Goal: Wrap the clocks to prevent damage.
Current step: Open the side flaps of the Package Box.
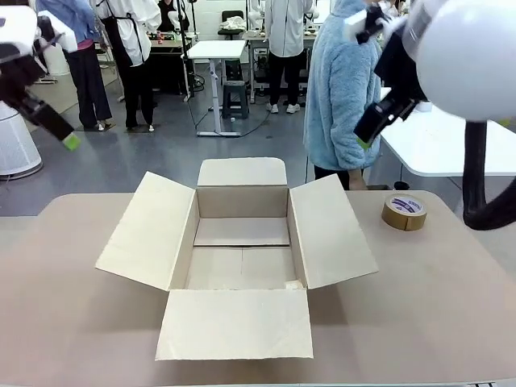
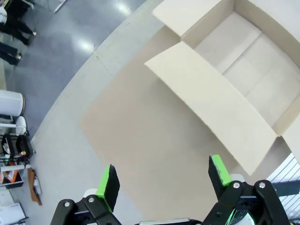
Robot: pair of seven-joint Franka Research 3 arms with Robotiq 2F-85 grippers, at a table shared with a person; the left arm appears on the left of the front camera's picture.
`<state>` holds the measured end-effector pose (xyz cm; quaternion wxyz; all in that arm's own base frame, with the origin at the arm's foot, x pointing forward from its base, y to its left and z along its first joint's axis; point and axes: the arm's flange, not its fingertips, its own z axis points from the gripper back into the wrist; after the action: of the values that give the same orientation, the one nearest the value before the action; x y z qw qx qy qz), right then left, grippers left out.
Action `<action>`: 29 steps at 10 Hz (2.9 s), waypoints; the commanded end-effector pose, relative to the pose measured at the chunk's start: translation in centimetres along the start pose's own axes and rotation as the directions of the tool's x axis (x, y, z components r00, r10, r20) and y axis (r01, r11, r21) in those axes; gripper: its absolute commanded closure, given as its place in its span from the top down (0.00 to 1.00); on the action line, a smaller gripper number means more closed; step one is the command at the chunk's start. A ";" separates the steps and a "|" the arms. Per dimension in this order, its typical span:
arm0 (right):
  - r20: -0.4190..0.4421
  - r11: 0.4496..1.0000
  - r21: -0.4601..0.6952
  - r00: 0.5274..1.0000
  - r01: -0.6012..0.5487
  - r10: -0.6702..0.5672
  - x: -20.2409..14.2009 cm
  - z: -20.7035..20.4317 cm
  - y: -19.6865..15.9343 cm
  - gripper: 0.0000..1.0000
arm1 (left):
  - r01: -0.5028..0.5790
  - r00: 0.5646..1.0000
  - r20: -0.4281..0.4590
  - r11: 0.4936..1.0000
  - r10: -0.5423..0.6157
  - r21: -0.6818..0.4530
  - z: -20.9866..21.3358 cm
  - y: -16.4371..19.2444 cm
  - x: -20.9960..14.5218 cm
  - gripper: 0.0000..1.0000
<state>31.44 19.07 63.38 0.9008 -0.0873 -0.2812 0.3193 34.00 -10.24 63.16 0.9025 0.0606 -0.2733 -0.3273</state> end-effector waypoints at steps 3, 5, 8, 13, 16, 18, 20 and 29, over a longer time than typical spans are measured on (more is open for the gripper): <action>0.000 1.000 0.000 1.000 0.000 0.000 0.0 0.0 0.0 1.00 | 0.000 1.000 0.000 1.000 0.000 0.000 0.0 0.0 0.0 1.00; 0.000 1.000 0.000 1.000 0.000 0.000 0.0 0.0 0.0 1.00 | 0.000 1.000 0.000 1.000 0.000 0.000 0.0 0.0 0.0 1.00; 0.247 0.907 0.324 0.949 -0.270 0.195 -2.3 -0.7 -2.5 1.00 | 0.083 0.989 0.137 0.964 -0.050 -0.253 -0.8 2.0 -0.1 1.00; 0.586 0.764 0.506 0.810 -0.401 0.037 -6.7 -5.5 -10.5 1.00 | 0.318 0.886 0.451 0.846 -0.105 -0.428 -4.4 8.2 -2.5 1.00; 0.578 0.780 0.538 0.814 -0.321 -0.063 -8.5 -6.7 -12.0 1.00 | 0.334 0.855 0.511 0.844 -0.085 -0.420 -4.7 9.3 -4.3 1.00; 0.591 0.765 0.546 0.804 -0.342 -0.062 -8.6 -6.4 -12.4 1.00 | 0.326 0.860 0.504 0.849 -0.083 -0.416 -4.5 9.1 -4.2 1.00; 0.591 0.765 0.546 0.804 -0.342 -0.062 -8.6 -6.4 -12.4 1.00 | 0.326 0.860 0.504 0.849 -0.083 -0.416 -4.5 9.1 -4.2 1.00; 0.522 0.750 0.566 0.853 -0.343 -0.003 -9.5 -6.0 -9.6 0.00 | 0.323 0.868 0.487 0.852 -0.095 -0.411 -3.6 8.6 -6.9 0.00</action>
<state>33.68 5.61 57.78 0.7415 0.2764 -0.3655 0.4900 36.59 0.19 59.83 0.7684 -0.2159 -0.3691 -0.4761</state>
